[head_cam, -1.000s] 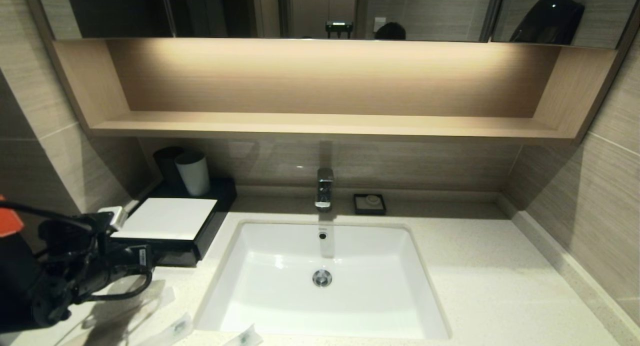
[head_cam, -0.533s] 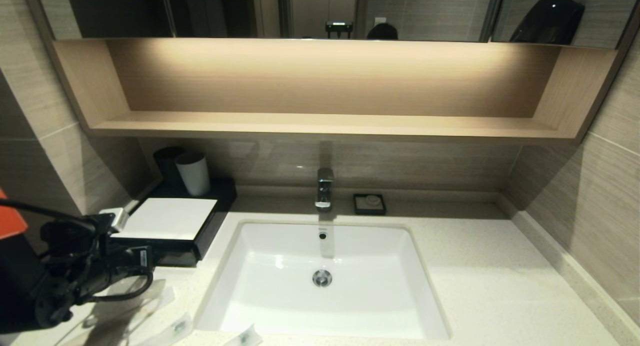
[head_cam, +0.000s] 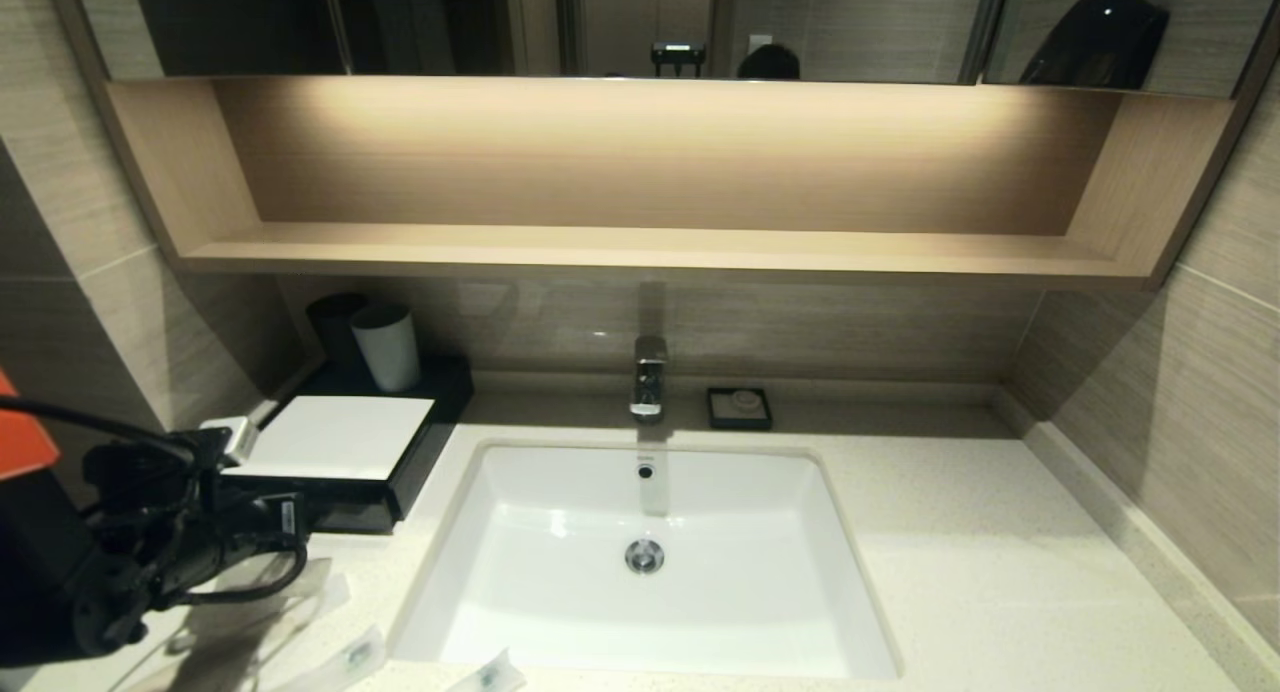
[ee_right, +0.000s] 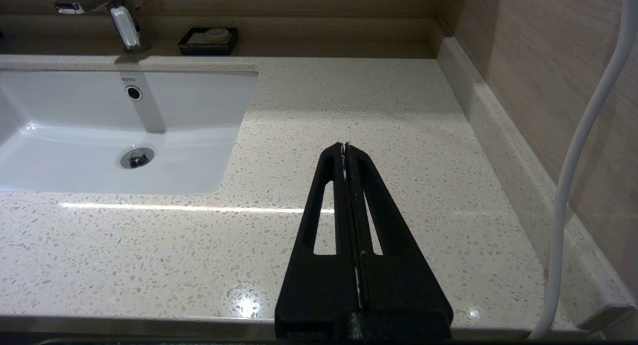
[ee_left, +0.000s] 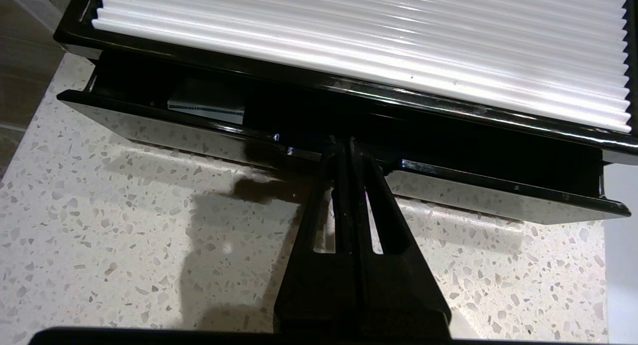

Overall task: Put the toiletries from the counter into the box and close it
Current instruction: Open the drawer

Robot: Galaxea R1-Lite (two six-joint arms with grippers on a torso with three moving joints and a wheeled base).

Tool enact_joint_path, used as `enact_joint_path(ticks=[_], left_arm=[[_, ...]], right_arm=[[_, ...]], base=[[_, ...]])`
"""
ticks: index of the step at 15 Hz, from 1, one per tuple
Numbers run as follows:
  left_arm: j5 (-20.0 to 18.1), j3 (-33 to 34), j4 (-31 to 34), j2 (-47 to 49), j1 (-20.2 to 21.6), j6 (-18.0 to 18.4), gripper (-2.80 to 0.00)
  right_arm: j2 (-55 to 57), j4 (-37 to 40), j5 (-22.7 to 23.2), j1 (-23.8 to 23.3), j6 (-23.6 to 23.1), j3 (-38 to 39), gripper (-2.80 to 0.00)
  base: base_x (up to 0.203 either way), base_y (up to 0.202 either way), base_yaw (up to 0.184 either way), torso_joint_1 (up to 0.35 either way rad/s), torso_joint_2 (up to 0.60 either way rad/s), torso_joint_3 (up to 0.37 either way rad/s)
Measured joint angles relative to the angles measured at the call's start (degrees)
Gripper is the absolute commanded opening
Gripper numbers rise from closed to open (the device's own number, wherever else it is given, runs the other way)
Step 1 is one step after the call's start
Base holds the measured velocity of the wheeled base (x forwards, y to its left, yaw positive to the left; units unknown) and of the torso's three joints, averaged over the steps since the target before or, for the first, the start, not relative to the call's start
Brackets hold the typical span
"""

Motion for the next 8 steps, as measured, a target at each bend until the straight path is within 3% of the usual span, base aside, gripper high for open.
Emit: enact_joint_path(ticks=[8], left_arm=[[0.0,-0.7,0.0,0.6,0.0,0.0,-2.80]], right_arm=[[0.0,0.0,0.0,0.0,0.0,0.0,-2.80]], base=[[0.000,0.000,0.000,0.000,0.00,0.000]])
